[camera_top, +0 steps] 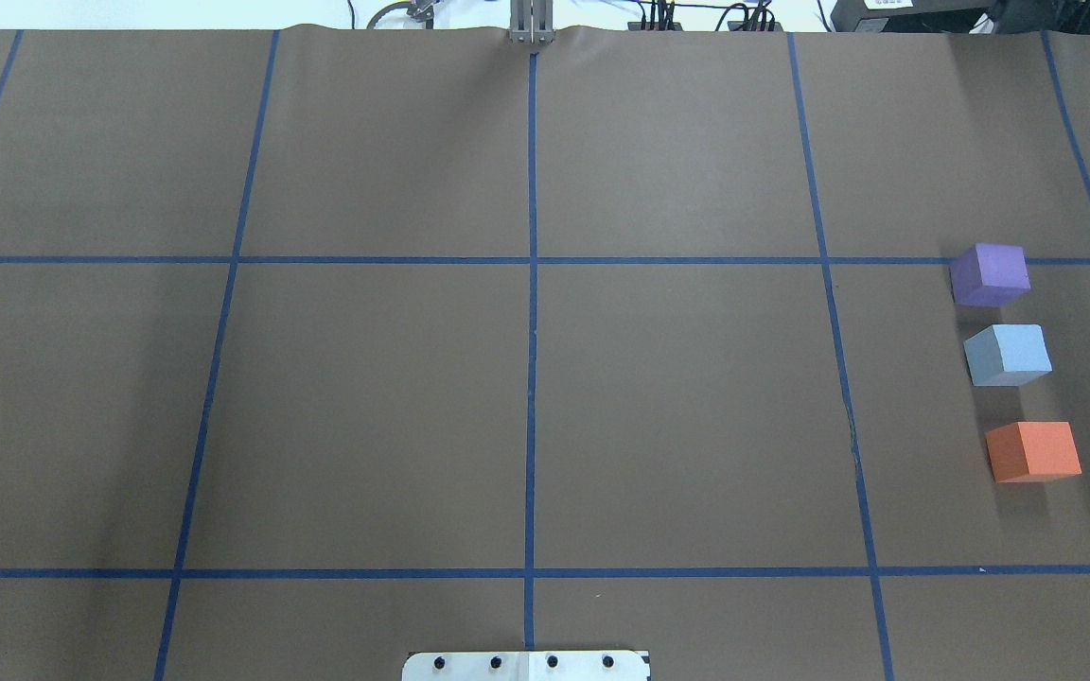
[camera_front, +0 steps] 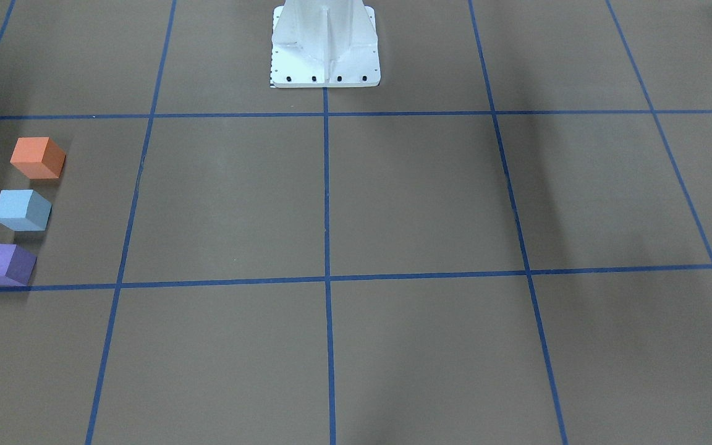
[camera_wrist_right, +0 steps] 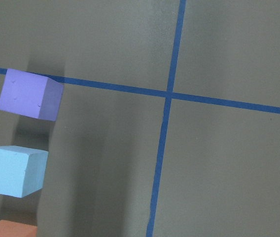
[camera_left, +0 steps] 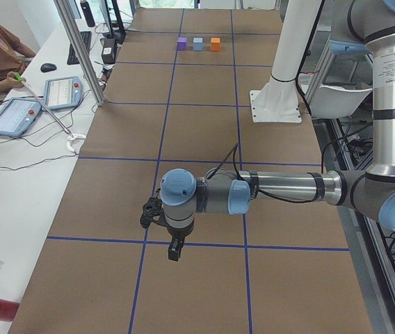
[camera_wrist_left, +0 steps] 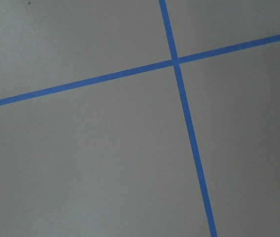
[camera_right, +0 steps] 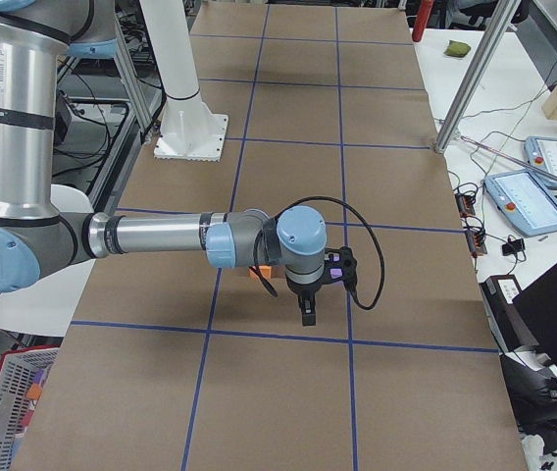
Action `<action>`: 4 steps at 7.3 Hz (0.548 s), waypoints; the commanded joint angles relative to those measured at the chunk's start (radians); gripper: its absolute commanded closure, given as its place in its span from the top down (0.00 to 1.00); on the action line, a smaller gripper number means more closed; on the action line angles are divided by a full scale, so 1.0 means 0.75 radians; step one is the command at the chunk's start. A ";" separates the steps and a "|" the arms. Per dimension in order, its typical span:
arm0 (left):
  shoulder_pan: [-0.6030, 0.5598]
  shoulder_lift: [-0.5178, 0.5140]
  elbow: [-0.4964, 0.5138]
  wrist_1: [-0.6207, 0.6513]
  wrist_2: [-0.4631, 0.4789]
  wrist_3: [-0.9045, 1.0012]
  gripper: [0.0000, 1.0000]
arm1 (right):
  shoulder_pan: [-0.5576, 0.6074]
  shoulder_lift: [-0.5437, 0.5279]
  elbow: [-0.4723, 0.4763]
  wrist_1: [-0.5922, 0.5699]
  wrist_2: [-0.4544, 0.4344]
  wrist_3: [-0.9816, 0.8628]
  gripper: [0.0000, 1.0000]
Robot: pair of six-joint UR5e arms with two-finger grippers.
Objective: Place blue block between orange and purple blocks
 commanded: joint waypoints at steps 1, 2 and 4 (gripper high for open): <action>0.004 -0.006 0.000 0.000 0.000 -0.006 1.00 | 0.000 -0.007 0.023 -0.023 0.007 0.011 1.00; 0.004 -0.004 0.000 0.000 0.000 -0.008 1.00 | 0.000 -0.011 0.021 -0.023 0.013 0.011 1.00; 0.006 -0.014 -0.006 0.000 -0.002 -0.012 1.00 | 0.000 -0.011 0.011 -0.021 0.013 0.011 1.00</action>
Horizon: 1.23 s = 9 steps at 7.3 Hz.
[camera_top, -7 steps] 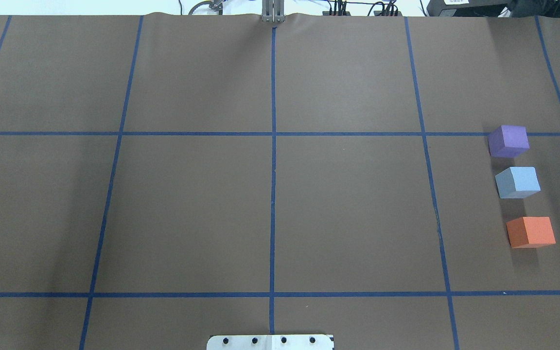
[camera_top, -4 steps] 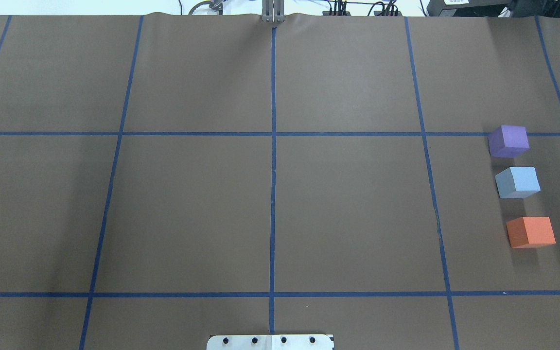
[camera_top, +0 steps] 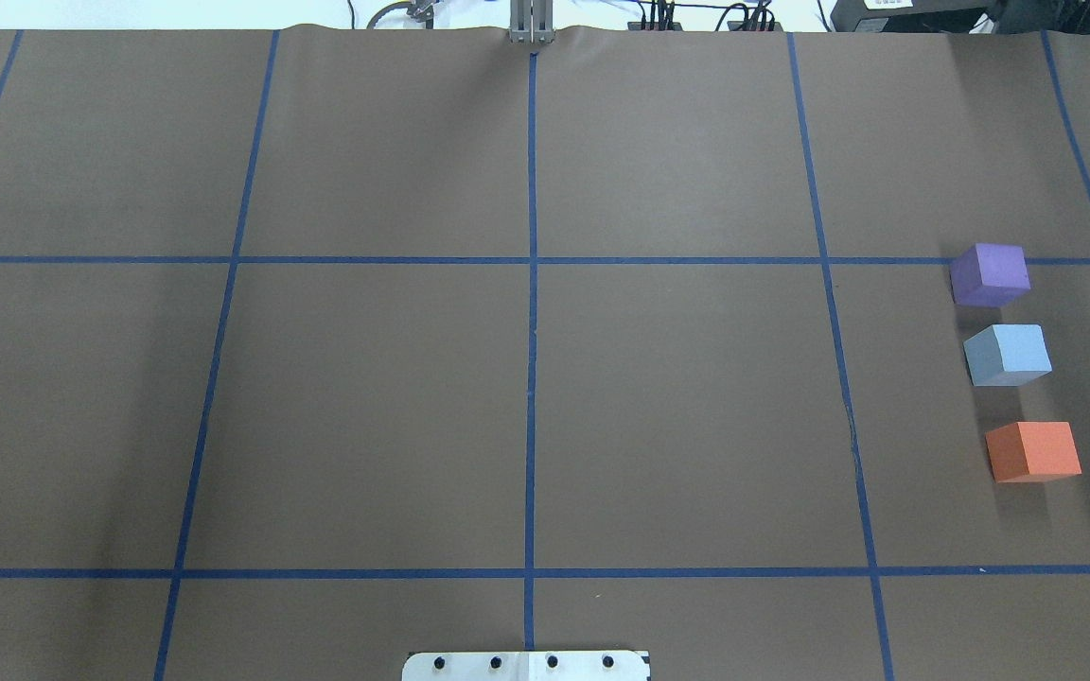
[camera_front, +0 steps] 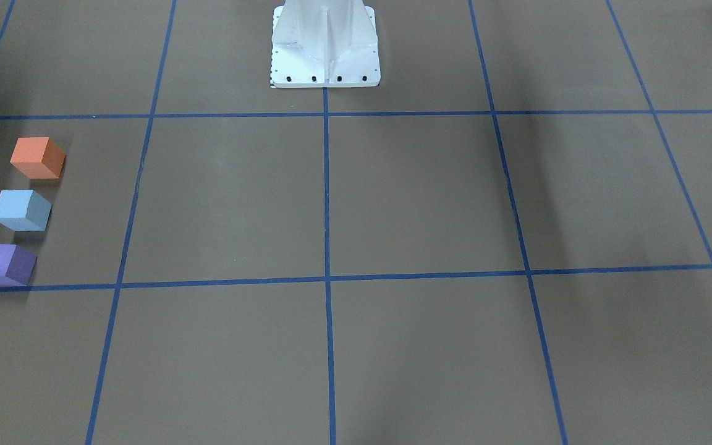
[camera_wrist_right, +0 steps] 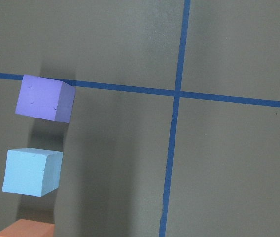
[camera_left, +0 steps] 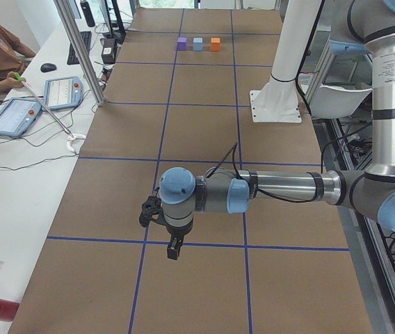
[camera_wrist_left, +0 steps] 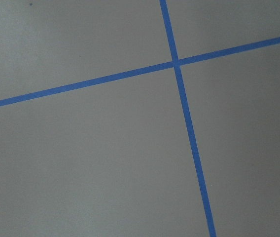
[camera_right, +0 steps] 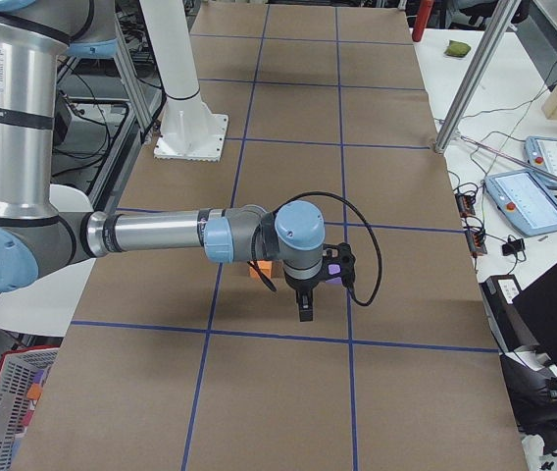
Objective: Place blue block between orange and purple blocks
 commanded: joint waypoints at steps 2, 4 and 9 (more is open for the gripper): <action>0.002 -0.010 -0.023 0.002 0.001 -0.065 1.00 | -0.002 -0.004 -0.007 -0.002 0.003 0.002 1.00; 0.002 -0.010 -0.019 0.002 0.001 -0.074 1.00 | -0.002 -0.004 -0.011 0.000 0.003 0.000 1.00; 0.002 -0.006 -0.013 0.004 -0.001 -0.082 1.00 | -0.002 -0.002 -0.015 0.003 -0.001 0.002 1.00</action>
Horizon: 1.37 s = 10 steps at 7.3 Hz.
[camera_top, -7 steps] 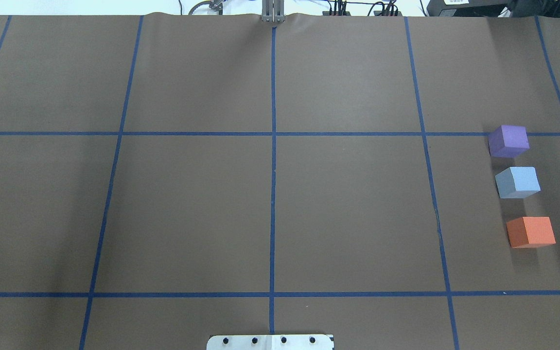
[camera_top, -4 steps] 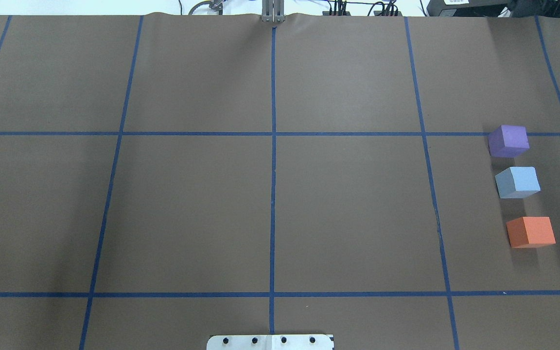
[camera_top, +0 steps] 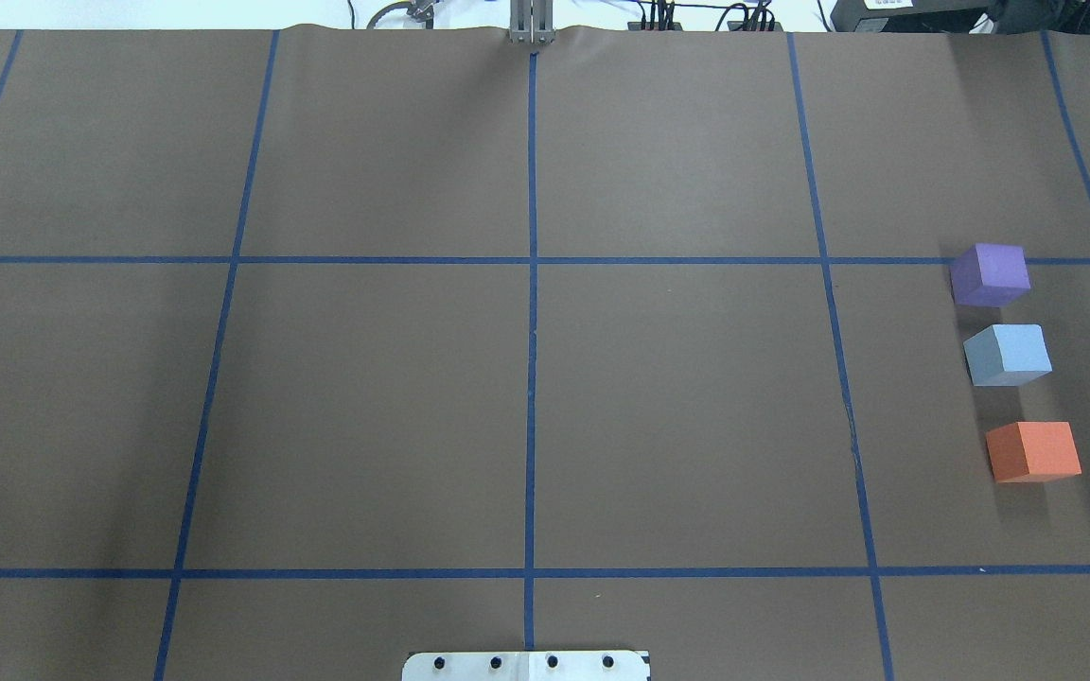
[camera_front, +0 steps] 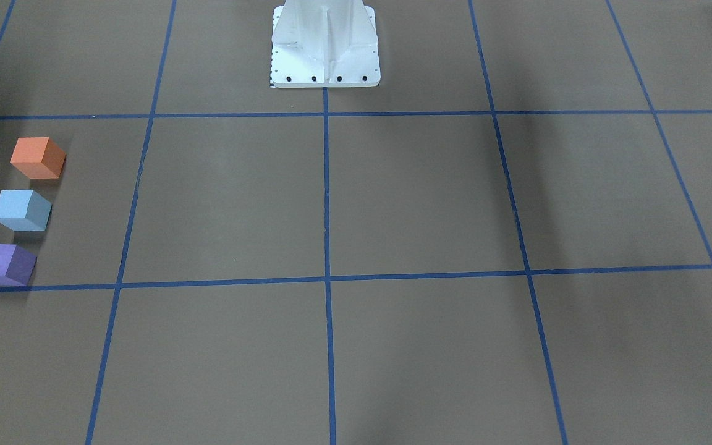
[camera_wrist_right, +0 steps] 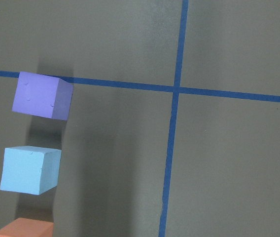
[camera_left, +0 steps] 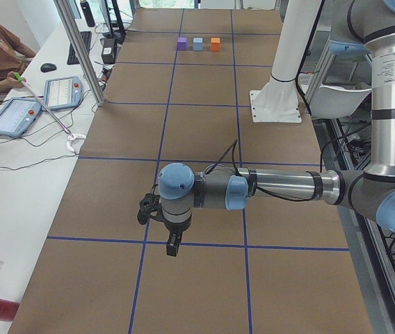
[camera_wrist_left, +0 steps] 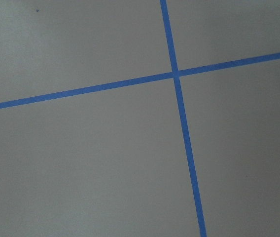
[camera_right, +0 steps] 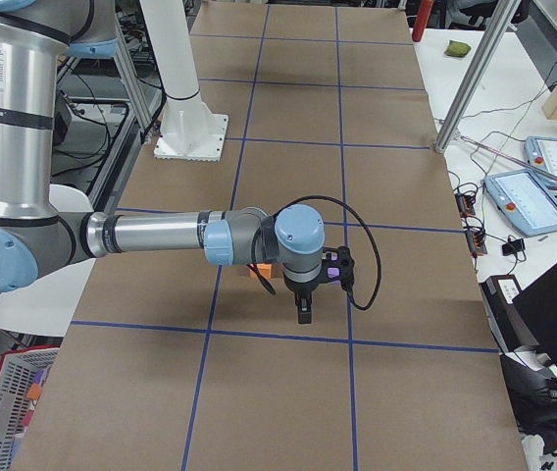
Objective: Place blue block between orange and purple blocks
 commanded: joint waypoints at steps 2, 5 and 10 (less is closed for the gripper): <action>0.000 0.001 -0.003 -0.006 -0.001 -0.149 1.00 | 0.000 0.000 -0.002 0.000 -0.001 0.000 1.00; 0.000 0.001 -0.003 -0.006 -0.001 -0.158 1.00 | 0.000 0.000 -0.002 -0.002 -0.003 0.000 1.00; 0.000 -0.009 -0.003 -0.002 -0.001 -0.166 1.00 | 0.000 -0.002 -0.006 -0.002 -0.003 0.000 1.00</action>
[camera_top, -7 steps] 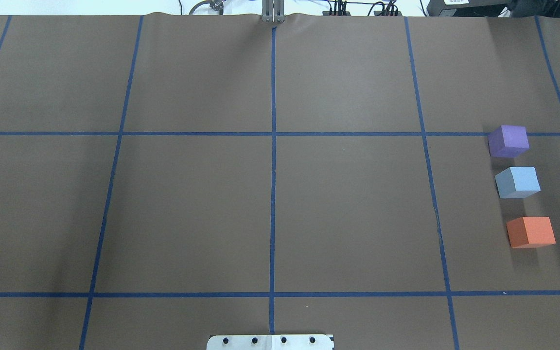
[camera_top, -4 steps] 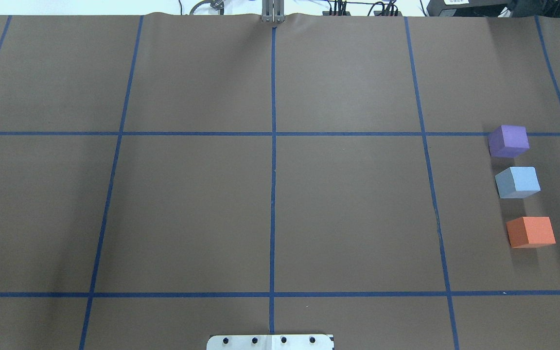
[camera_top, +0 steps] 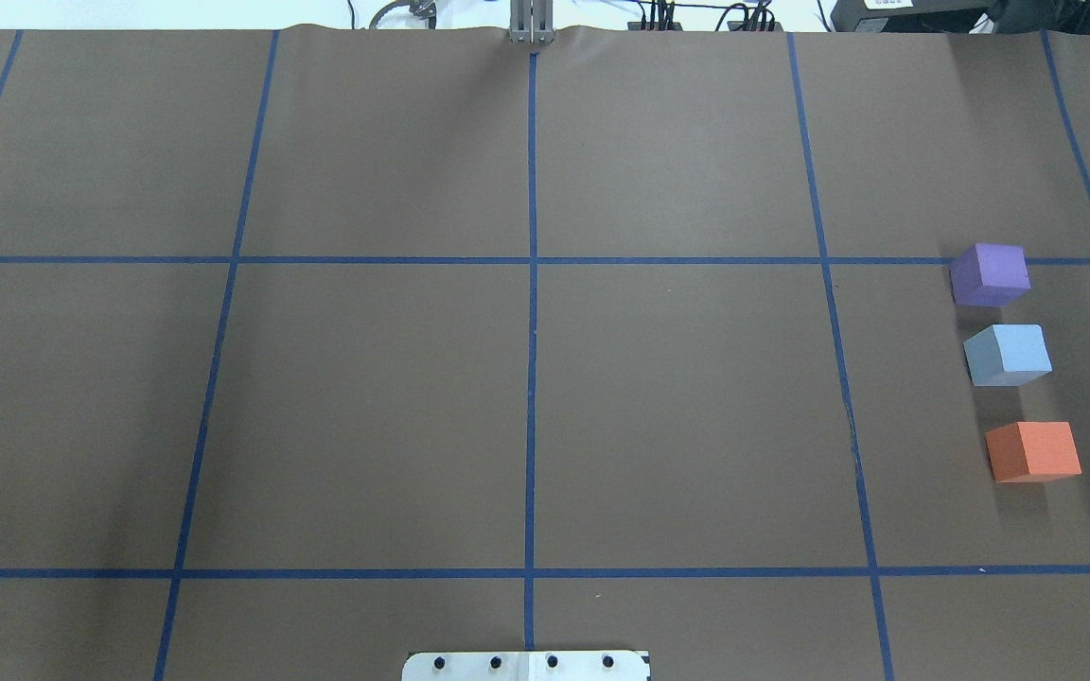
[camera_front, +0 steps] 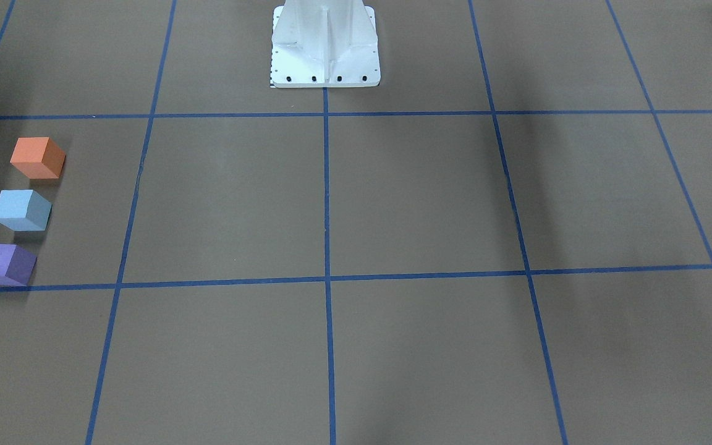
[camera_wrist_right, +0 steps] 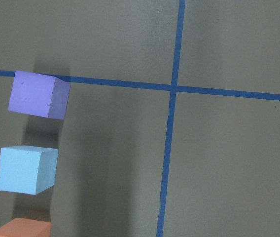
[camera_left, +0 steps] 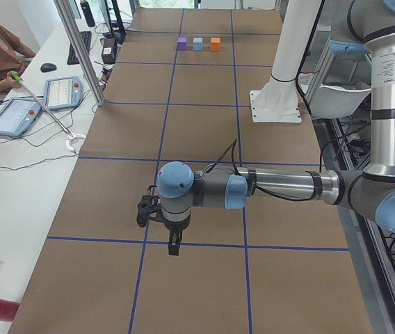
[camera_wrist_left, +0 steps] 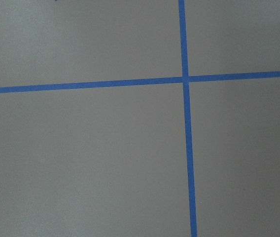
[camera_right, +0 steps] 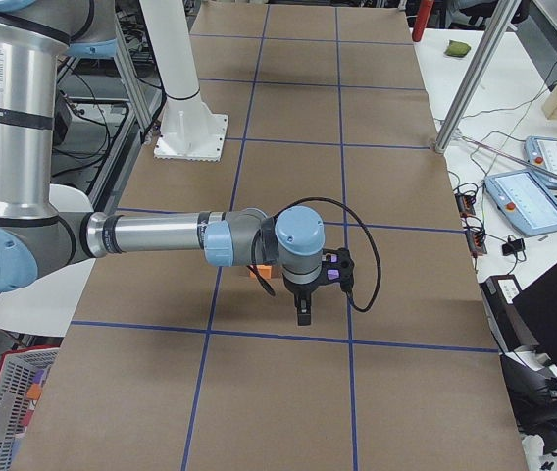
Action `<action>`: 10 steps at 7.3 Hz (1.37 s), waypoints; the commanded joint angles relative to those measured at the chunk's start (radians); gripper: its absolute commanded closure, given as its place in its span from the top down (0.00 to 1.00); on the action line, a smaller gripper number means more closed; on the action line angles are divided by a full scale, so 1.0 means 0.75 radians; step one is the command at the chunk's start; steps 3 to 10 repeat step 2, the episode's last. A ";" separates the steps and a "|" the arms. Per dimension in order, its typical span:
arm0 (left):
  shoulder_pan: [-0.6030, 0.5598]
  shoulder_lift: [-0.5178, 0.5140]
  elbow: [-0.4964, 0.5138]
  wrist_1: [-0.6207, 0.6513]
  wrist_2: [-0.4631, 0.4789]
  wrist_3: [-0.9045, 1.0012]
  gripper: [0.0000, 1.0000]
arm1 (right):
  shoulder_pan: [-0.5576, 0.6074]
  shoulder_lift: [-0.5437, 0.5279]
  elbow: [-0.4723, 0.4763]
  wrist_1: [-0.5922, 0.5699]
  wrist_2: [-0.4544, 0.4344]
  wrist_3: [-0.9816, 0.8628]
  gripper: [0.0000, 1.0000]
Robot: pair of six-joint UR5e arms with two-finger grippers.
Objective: Place blue block between orange and purple blocks
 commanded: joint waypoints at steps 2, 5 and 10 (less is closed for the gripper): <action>0.000 -0.002 0.000 0.002 0.000 -0.002 1.00 | 0.000 0.001 -0.007 0.000 0.000 0.000 1.00; 0.000 -0.002 0.000 0.002 0.000 -0.002 1.00 | 0.000 0.001 -0.007 0.000 0.000 0.000 1.00; 0.000 -0.002 0.000 0.002 0.000 -0.002 1.00 | 0.000 0.001 -0.007 0.000 0.000 0.000 1.00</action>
